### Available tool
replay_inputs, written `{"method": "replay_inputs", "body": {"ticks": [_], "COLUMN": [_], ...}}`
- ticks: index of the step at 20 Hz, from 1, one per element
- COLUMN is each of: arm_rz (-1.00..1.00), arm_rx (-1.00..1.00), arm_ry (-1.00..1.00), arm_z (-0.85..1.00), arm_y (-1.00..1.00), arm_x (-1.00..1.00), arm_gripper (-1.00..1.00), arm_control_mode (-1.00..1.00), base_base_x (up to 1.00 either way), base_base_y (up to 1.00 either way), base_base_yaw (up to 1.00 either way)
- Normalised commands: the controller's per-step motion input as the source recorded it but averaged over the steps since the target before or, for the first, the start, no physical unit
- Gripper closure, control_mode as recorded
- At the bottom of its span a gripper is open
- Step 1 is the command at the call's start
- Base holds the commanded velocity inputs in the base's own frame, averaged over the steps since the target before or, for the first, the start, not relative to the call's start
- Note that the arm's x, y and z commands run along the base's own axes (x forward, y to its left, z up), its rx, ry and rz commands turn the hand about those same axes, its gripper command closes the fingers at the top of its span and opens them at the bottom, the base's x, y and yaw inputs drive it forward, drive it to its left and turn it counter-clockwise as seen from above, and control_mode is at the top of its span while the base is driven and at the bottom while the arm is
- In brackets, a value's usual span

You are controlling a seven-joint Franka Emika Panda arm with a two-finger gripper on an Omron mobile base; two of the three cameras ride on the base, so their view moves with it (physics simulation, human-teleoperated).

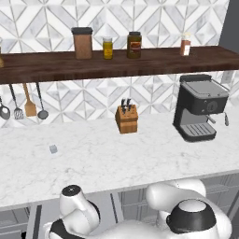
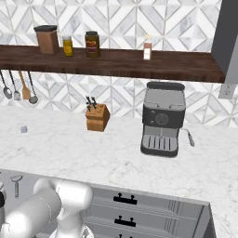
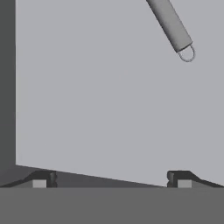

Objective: Pick the peeler from the drawer and place it on the counter.

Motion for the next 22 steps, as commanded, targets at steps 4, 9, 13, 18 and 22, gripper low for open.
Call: {"method": "replay_inputs", "body": {"ticks": [4, 9, 13, 18, 22], "arm_rz": [0.04, 0.05, 0.04, 0.02, 0.01], "arm_rx": [0.0, 0.0, 0.0, 0.0, 0.0], "arm_ry": [0.0, 0.0, 0.0, 0.0, 0.0], "arm_z": [-0.39, -0.17, -0.14, -0.32, -0.2], "arm_y": [0.08, 0.07, 0.08, 0.19, 0.21], "arm_x": [0.0, -0.01, -0.09, -0.3, -0.7], "arm_gripper": [-1.0, -1.0, -1.0, -1.0, -1.0], "arm_control_mode": [-1.0, -1.0, -1.0, -1.0, -1.0], "base_base_x": [0.0, 0.0, 0.0, 0.0, 0.0], "base_base_y": [0.0, 0.0, 0.0, 0.0, 0.0], "base_base_yaw": [0.0, 0.0, 0.0, 0.0, 0.0]}}
